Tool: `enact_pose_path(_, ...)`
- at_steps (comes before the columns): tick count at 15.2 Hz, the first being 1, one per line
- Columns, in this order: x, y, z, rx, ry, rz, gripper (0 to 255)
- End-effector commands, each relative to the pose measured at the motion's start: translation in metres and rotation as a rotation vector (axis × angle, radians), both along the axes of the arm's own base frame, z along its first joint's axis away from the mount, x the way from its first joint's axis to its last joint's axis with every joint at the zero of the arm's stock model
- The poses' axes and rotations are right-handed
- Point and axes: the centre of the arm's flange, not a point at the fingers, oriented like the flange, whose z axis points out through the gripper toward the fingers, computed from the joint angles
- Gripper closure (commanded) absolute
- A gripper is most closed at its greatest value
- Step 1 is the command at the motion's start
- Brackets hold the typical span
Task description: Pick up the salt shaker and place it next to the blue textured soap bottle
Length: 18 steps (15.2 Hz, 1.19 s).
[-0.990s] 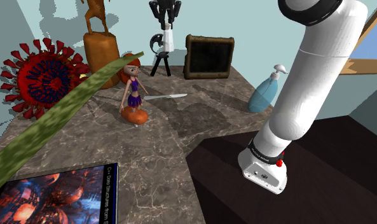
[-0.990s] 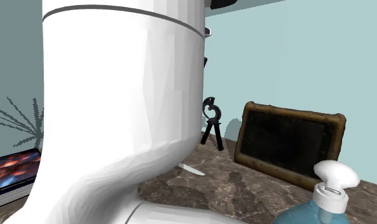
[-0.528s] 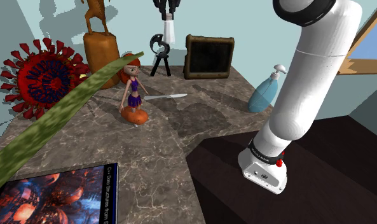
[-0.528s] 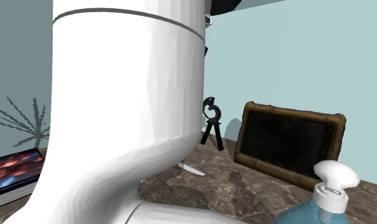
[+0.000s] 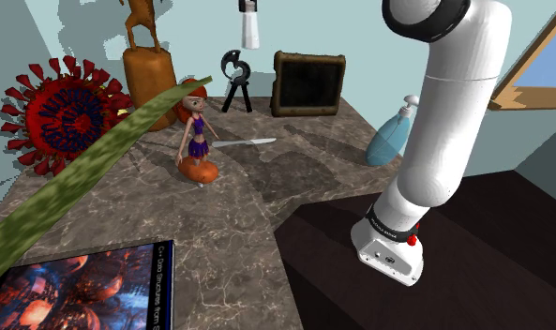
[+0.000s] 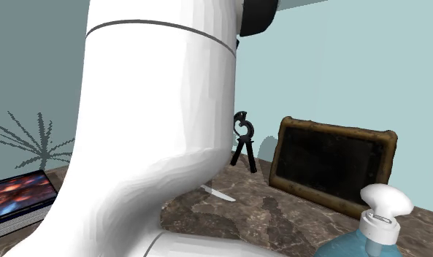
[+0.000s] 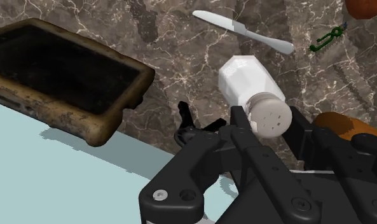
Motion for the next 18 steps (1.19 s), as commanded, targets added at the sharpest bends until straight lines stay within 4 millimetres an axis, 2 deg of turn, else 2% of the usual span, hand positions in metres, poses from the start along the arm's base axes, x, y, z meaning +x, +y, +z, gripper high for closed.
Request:
enact_pose_path(1, -0.001, 0.000, 0.011, 0.000, 0.001, 0.000, 255)
enact_pose_path(5, -0.001, 0.000, 0.029, 0.000, 0.001, 0.000, 255)
enact_pose_path(18, -0.138, -0.103, 0.029, 0.000, 0.001, 0.000, 255)
